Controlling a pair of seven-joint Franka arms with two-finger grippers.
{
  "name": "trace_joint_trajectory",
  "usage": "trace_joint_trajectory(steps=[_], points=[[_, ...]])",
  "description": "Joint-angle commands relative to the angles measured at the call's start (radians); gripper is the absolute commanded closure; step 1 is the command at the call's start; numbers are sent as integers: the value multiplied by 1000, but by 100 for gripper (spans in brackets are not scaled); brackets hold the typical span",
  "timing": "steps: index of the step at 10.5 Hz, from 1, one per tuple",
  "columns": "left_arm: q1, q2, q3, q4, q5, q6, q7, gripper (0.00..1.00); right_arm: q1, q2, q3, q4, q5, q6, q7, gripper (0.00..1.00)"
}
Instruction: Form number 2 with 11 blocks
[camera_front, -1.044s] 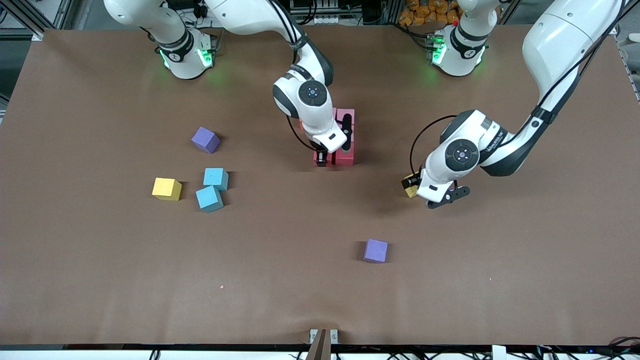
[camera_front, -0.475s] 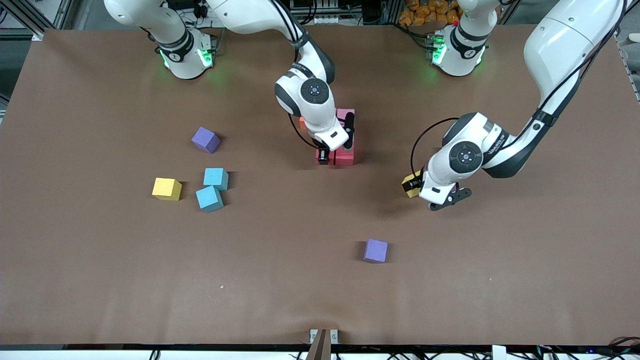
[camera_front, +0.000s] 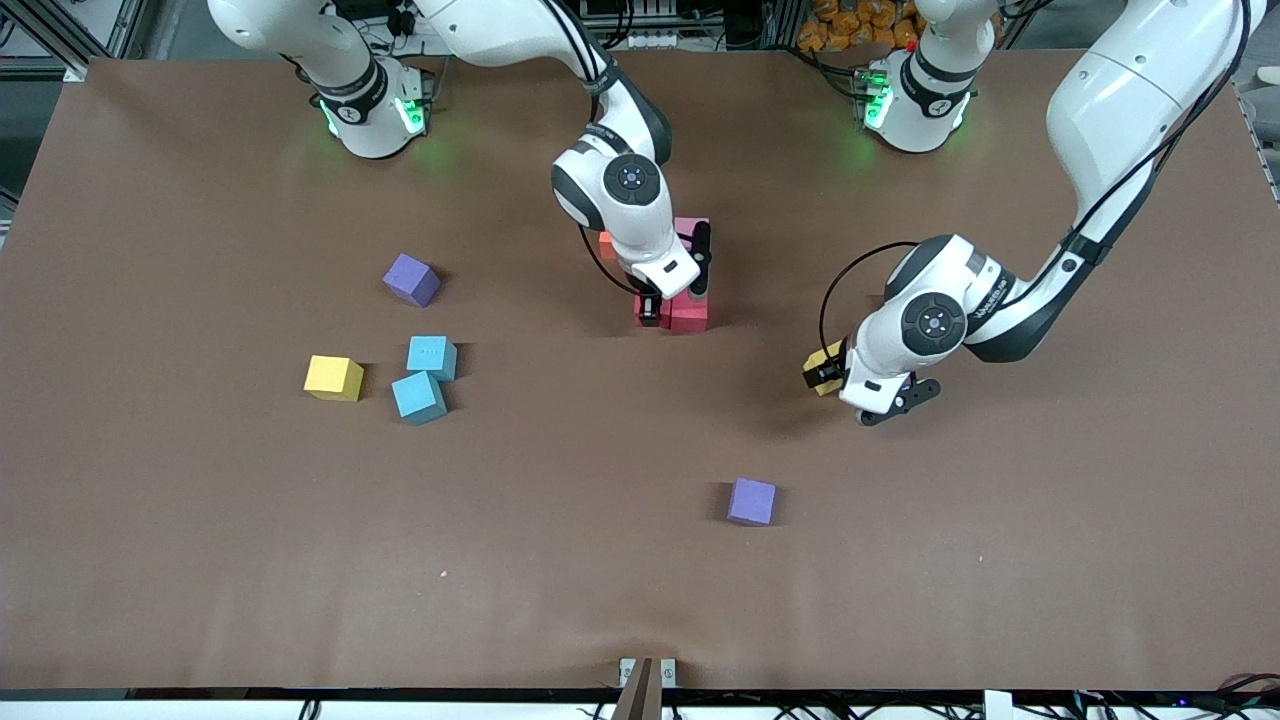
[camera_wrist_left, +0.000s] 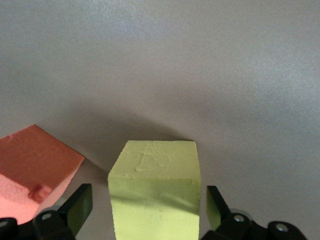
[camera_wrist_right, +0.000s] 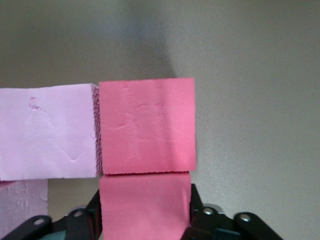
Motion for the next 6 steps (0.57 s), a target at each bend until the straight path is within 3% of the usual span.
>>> trace_joint_trajectory(steps=[1,3,5,6], points=[[-4,9,1,-5,25,21,-33,12,2,4,1,15,14,2,10,0],[-5,20,15,-4,36,23,-33,40,-7,-10,1,15,12,-9,6,0],[-10,20,15,4,36,23,-36,51,-18,-48,-1,12,12,-39,1,0],[-11,17,15,18,26,23,-42,52,-36,-69,-1,12,12,-70,0,0]])
